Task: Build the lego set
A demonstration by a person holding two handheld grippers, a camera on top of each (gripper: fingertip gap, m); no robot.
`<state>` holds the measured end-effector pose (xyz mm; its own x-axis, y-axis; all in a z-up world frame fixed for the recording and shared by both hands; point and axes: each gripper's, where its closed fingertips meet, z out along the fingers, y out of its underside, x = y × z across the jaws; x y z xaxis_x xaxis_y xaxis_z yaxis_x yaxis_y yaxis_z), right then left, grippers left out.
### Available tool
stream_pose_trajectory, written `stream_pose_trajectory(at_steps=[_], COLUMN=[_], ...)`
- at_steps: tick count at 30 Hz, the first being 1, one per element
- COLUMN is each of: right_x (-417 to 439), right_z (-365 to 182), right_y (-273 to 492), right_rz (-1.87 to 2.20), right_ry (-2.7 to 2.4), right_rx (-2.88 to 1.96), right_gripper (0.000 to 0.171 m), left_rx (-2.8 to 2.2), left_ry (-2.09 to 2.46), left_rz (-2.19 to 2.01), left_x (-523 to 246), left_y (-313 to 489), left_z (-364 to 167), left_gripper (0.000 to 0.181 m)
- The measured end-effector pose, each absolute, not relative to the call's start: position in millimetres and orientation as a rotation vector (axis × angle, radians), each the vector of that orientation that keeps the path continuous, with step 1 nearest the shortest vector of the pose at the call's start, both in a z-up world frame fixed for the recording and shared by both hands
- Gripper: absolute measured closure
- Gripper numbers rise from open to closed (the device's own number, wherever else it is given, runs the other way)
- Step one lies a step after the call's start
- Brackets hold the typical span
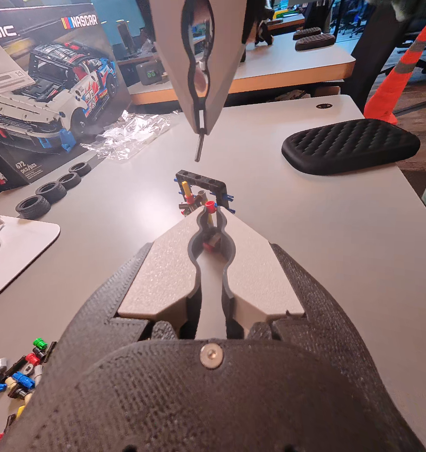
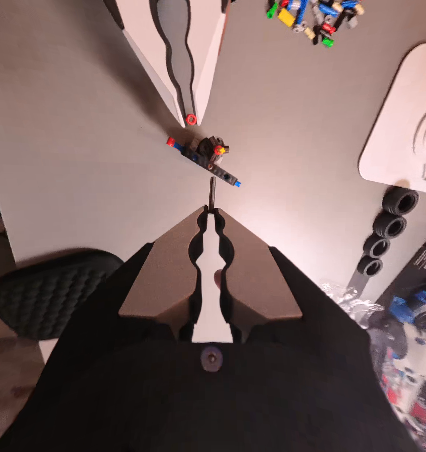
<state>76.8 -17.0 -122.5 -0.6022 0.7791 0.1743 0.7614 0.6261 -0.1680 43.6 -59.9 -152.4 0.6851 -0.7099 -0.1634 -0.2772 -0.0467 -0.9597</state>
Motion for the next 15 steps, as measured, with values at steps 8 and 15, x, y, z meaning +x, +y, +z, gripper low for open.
stream_pose_trajectory(at_steps=[8,15], right_x=[70.3,69.2], right_z=[-131.8,-125.8], right_y=[-24.5,-19.6], right_rz=[-0.239,-0.397], right_ry=[-2.902,-2.961], right_rx=[-1.210,-1.239], right_gripper=[0.168,0.168], left_rx=[-1.639,-1.619], left_ry=[0.854,0.898], left_rz=[-0.375,-0.331], left_x=[39.0,33.8], left_y=[-60.1,-62.6], left_z=[-151.7,-147.7], left_gripper=[0.177,0.177])
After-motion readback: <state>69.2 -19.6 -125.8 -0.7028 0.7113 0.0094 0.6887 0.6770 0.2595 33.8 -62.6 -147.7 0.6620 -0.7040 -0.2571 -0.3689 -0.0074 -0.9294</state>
